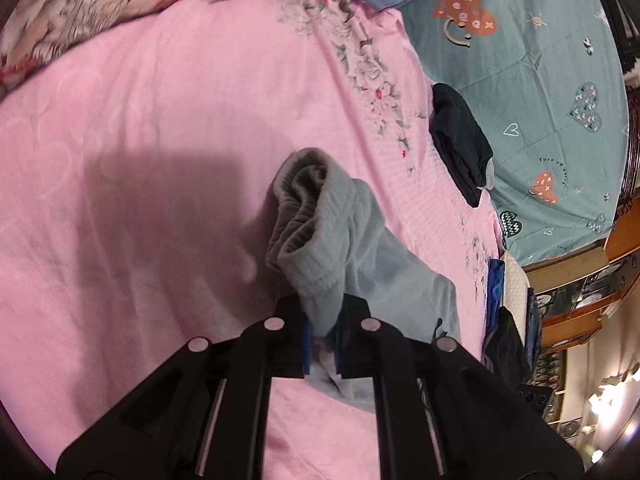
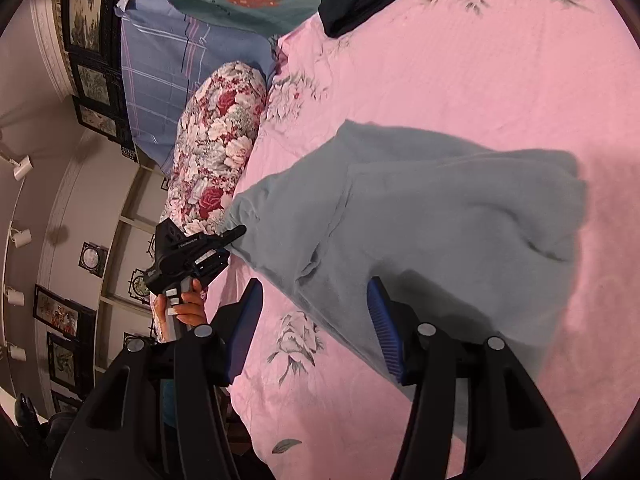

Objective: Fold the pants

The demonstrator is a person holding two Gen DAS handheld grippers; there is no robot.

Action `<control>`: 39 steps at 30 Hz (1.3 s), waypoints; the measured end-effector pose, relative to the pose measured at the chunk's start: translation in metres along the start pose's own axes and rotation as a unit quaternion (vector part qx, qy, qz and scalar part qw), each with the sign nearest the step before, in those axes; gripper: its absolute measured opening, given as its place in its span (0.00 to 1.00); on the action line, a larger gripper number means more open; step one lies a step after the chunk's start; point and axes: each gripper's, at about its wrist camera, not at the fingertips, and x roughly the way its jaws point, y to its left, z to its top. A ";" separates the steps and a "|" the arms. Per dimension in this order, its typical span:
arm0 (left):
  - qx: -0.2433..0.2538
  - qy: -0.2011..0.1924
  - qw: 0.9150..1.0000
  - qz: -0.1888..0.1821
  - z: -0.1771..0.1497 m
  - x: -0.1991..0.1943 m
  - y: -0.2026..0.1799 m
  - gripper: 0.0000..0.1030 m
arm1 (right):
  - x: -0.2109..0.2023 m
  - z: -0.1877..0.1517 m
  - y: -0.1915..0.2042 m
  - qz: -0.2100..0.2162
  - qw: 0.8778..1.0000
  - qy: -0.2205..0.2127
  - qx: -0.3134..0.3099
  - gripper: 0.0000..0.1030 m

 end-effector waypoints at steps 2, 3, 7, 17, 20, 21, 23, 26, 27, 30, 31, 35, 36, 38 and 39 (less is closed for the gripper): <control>0.034 -0.012 0.999 0.006 -0.003 -0.005 -0.023 0.07 | -0.014 -0.001 -0.002 -0.002 1.000 -0.015 -0.001 0.53; 0.052 -0.016 0.998 0.006 -0.006 -0.007 -0.036 0.07 | -0.023 -0.002 -0.004 -0.003 1.000 -0.025 0.000 0.53; 0.169 -0.011 0.985 -0.009 -0.030 -0.002 -0.119 0.07 | -0.061 -0.007 -0.022 -0.012 0.997 -0.071 0.013 0.53; 0.441 0.134 0.887 -0.028 -0.182 0.076 -0.270 0.07 | -0.121 -0.034 -0.086 -0.019 0.984 -0.154 0.089 0.53; 0.459 0.188 0.868 -0.003 -0.209 0.106 -0.267 0.13 | -0.124 -0.038 -0.095 -0.012 0.983 -0.157 0.099 0.53; 0.456 0.201 0.867 0.000 -0.214 0.111 -0.263 0.24 | -0.124 -0.038 -0.097 -0.009 0.983 -0.156 0.101 0.53; 0.441 0.213 0.872 -0.010 -0.214 0.110 -0.257 0.68 | -0.125 -0.038 -0.097 -0.004 0.984 -0.150 0.100 0.60; 0.436 0.167 0.883 -0.038 -0.202 0.076 -0.255 0.85 | -0.127 -0.035 -0.090 0.002 0.985 -0.146 0.089 0.63; 0.433 0.154 0.887 -0.046 -0.196 0.063 -0.254 0.85 | -0.127 -0.032 -0.085 0.006 0.986 -0.146 0.080 0.63; 0.418 0.114 0.900 -0.039 -0.177 0.035 -0.245 0.85 | -0.120 -0.020 -0.060 0.038 0.989 -0.138 0.047 0.63; 0.408 0.105 0.906 -0.029 -0.168 0.031 -0.239 0.85 | -0.113 -0.014 -0.049 0.056 0.989 -0.129 0.036 0.63; 0.341 0.100 0.935 -0.001 -0.132 0.035 -0.209 0.85 | -0.070 0.001 -0.020 0.121 0.990 -0.068 0.021 0.64; 0.321 0.105 0.941 0.007 -0.124 0.040 -0.199 0.85 | -0.056 0.001 -0.018 0.119 0.992 -0.045 0.024 0.64; 0.284 0.116 0.951 0.025 -0.109 0.049 -0.178 0.85 | -0.031 -0.001 -0.020 0.027 1.000 0.003 0.014 0.64; 0.269 0.124 0.955 0.030 -0.105 0.052 -0.168 0.85 | -0.023 -0.003 -0.025 -0.033 0.999 0.019 0.004 0.60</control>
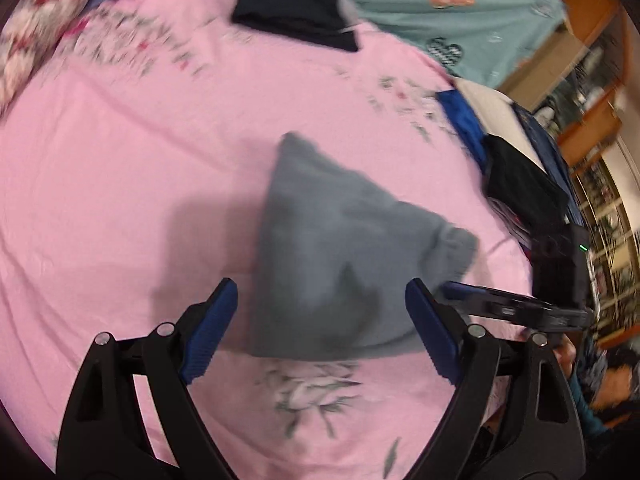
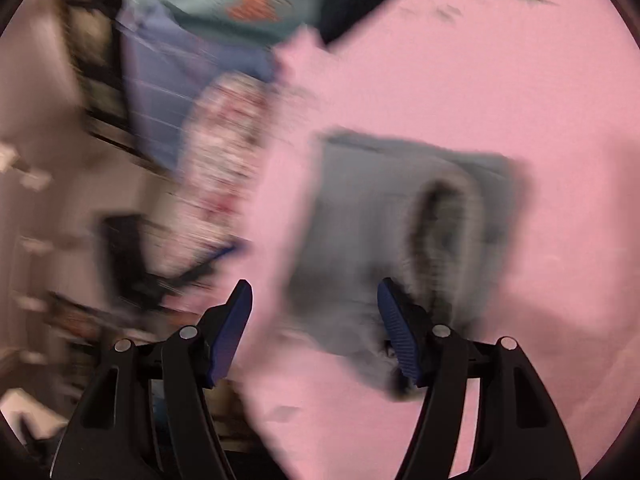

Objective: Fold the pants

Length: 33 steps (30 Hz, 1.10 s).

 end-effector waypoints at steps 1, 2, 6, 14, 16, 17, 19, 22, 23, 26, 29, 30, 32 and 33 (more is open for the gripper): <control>-0.017 0.009 1.000 -0.003 0.000 0.005 0.011 0.85 | -0.003 -0.002 -0.001 0.001 1.000 -0.004 -0.014 0.56; -0.032 0.018 0.999 -0.010 0.001 0.010 0.019 0.85 | -0.010 -0.004 -0.002 0.004 1.000 -0.004 -0.010 0.57; -0.047 0.041 0.997 -0.035 0.004 0.028 0.030 0.85 | -0.059 -0.005 -0.006 -0.009 0.998 -0.055 0.011 0.76; -0.025 0.061 0.997 -0.050 0.009 0.047 0.024 0.86 | -0.038 -0.009 -0.028 -0.062 0.997 0.002 0.045 0.80; -0.022 0.063 0.996 -0.054 0.013 0.052 0.023 0.87 | -0.028 -0.006 -0.024 -0.050 0.998 0.013 0.046 0.80; -0.018 0.065 0.996 -0.055 0.015 0.054 0.021 0.88 | -0.027 -0.005 -0.024 -0.047 0.998 0.016 0.044 0.80; -0.007 0.067 0.996 -0.060 0.018 0.058 0.017 0.91 | -0.019 -0.002 -0.021 -0.039 0.998 0.025 0.033 0.80; -0.004 0.067 0.994 -0.082 0.022 0.063 0.014 0.94 | -0.009 0.004 -0.023 -0.021 0.999 0.034 0.035 0.80; -0.009 0.066 0.993 -0.095 0.024 0.064 0.016 0.94 | -0.006 0.007 -0.022 -0.017 0.999 0.035 0.036 0.81; -0.031 0.068 0.988 -0.137 0.027 0.065 0.027 0.95 | -0.003 0.007 -0.021 -0.014 0.999 0.039 0.025 0.60; -0.053 0.072 0.981 -0.170 0.028 0.065 0.036 0.95 | -0.004 -0.001 -0.035 -0.010 0.998 0.042 0.036 0.29; -0.059 0.074 0.980 -0.175 0.028 0.065 0.038 0.95 | -0.007 -0.002 -0.036 -0.007 0.999 0.037 0.034 0.28; -0.060 0.076 0.980 -0.177 0.026 0.063 0.039 0.95 | -0.012 -0.002 -0.034 -0.002 0.999 0.025 0.033 0.25; -0.059 0.076 0.980 -0.175 0.025 0.063 0.039 0.95 | -0.016 0.000 -0.030 0.005 0.999 0.018 0.032 0.25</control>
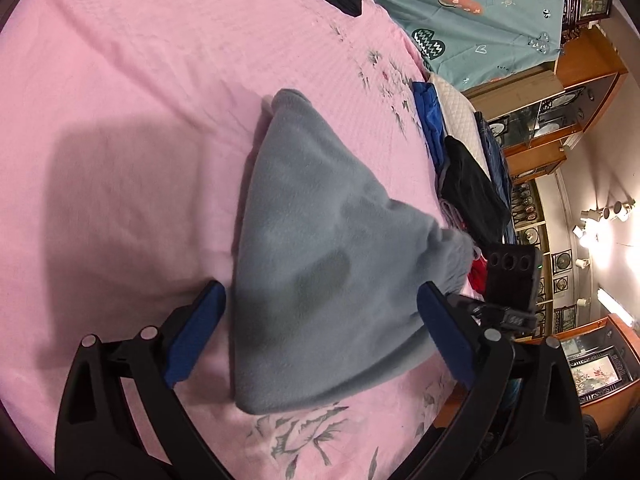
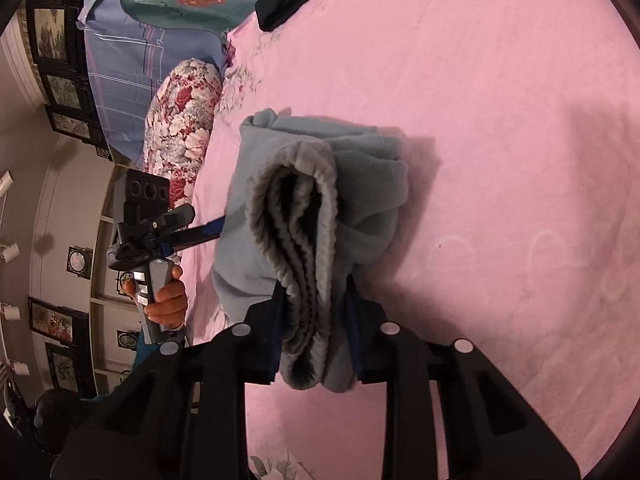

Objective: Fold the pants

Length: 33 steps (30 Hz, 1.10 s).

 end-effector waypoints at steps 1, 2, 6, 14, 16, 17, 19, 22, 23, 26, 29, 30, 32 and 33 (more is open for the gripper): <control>0.000 -0.002 1.000 0.003 -0.001 0.001 -0.001 0.95 | -0.006 0.002 0.006 0.007 1.000 -0.008 -0.006 0.24; -0.001 -0.005 1.000 0.006 -0.002 0.001 -0.003 0.95 | -0.011 0.005 0.012 0.014 1.000 -0.014 -0.008 0.23; -0.002 -0.011 1.000 -0.005 -0.005 0.009 -0.009 0.96 | -0.028 0.018 0.036 0.017 0.999 -0.028 -0.042 0.23; -0.001 -0.018 0.999 -0.027 -0.008 0.024 -0.019 0.94 | -0.033 0.011 -0.020 -0.024 0.999 -0.036 0.020 0.23; -0.006 -0.021 0.999 -0.032 -0.009 0.025 -0.019 0.93 | -0.029 0.005 -0.034 -0.013 0.998 -0.037 0.039 0.23; -0.008 -0.022 0.999 -0.033 -0.009 0.025 -0.019 0.90 | -0.030 0.004 -0.037 -0.007 0.998 -0.039 0.042 0.23; -0.033 0.011 0.998 -0.048 -0.011 0.036 -0.011 0.46 | -0.028 0.005 -0.039 0.001 0.998 -0.041 0.041 0.23; -0.059 0.012 0.997 -0.049 -0.012 0.039 0.002 0.18 | -0.032 0.005 -0.041 0.004 0.998 -0.041 0.040 0.23; -0.068 0.010 0.996 -0.056 -0.013 0.038 0.004 0.16 | -0.033 0.005 -0.041 0.005 0.998 -0.040 0.039 0.23; -0.043 -0.003 0.998 -0.045 -0.010 0.030 -0.009 0.14 | -0.035 0.004 -0.040 0.008 0.999 -0.042 0.029 0.23; -0.009 -0.027 0.999 -0.044 0.009 0.013 -0.031 0.13 | -0.040 0.012 -0.026 0.014 0.999 -0.046 0.010 0.22; 0.006 -0.039 0.999 -0.038 0.021 0.004 -0.040 0.13 | -0.043 0.018 -0.019 0.015 0.999 -0.049 -0.003 0.22; 0.032 -0.065 0.997 -0.022 0.054 -0.015 -0.058 0.13 | -0.050 0.035 -0.001 0.018 0.998 -0.055 -0.030 0.22; 0.044 -0.076 0.996 -0.014 0.072 -0.024 -0.066 0.13 | -0.053 0.049 0.010 0.017 0.997 -0.061 -0.048 0.22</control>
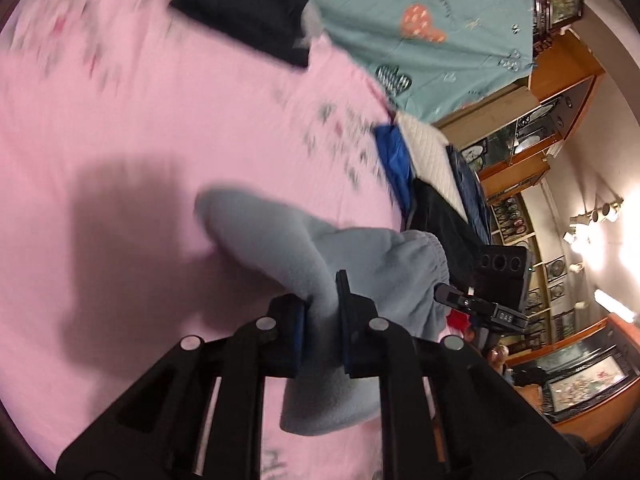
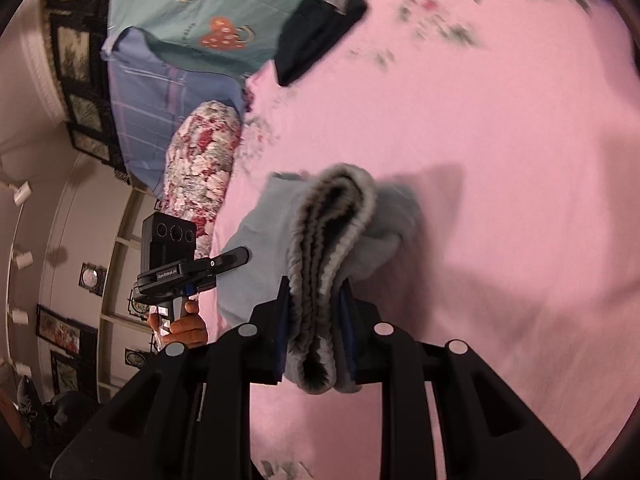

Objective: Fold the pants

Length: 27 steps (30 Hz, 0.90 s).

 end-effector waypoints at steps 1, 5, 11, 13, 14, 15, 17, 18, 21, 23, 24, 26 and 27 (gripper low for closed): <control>0.013 -0.013 1.000 0.012 0.022 -0.006 -0.007 0.13 | -0.001 0.018 0.010 0.000 1.000 -0.007 -0.018 0.22; 0.074 -0.062 0.993 0.069 0.121 -0.024 -0.037 0.13 | 0.000 0.102 0.050 -0.005 0.995 -0.038 -0.087 0.22; 0.112 -0.123 0.976 0.140 0.264 -0.013 -0.029 0.15 | 0.031 0.253 0.090 -0.042 0.980 -0.086 -0.173 0.22; 0.090 -0.126 0.971 0.180 0.300 0.017 0.003 0.23 | 0.057 0.304 0.085 -0.051 0.979 -0.096 -0.173 0.22; 0.080 -0.123 0.964 0.222 0.314 0.039 0.027 0.41 | 0.072 0.322 0.079 -0.065 0.977 -0.101 -0.174 0.22; 0.065 -0.122 0.952 0.273 0.320 0.058 0.045 0.68 | 0.092 0.339 0.070 -0.083 0.975 -0.097 -0.180 0.22; 0.021 -0.113 0.940 0.320 0.320 0.082 0.086 0.76 | 0.133 0.363 0.045 -0.167 0.963 -0.104 -0.186 0.25; 0.003 -0.110 0.948 0.299 0.317 0.087 0.098 0.79 | 0.158 0.371 0.028 -0.225 0.953 -0.097 -0.177 0.27; -0.007 -0.121 0.956 0.267 0.298 0.076 0.110 0.85 | 0.188 0.366 -0.005 -0.273 0.944 -0.080 -0.164 0.43; -0.003 -0.128 0.955 0.268 0.285 0.058 0.105 0.85 | 0.176 0.358 -0.010 -0.265 0.945 -0.095 -0.167 0.57; -0.002 -0.132 0.956 0.263 0.273 0.043 0.098 0.85 | 0.166 0.355 -0.010 -0.265 0.945 -0.091 -0.166 0.57; 0.022 -0.126 0.953 0.274 0.247 0.020 0.078 0.85 | 0.140 0.343 -0.007 -0.256 0.951 -0.089 -0.148 0.58; 0.040 -0.124 0.950 0.285 0.232 0.010 0.068 0.86 | 0.124 0.333 -0.005 -0.256 0.953 -0.089 -0.139 0.58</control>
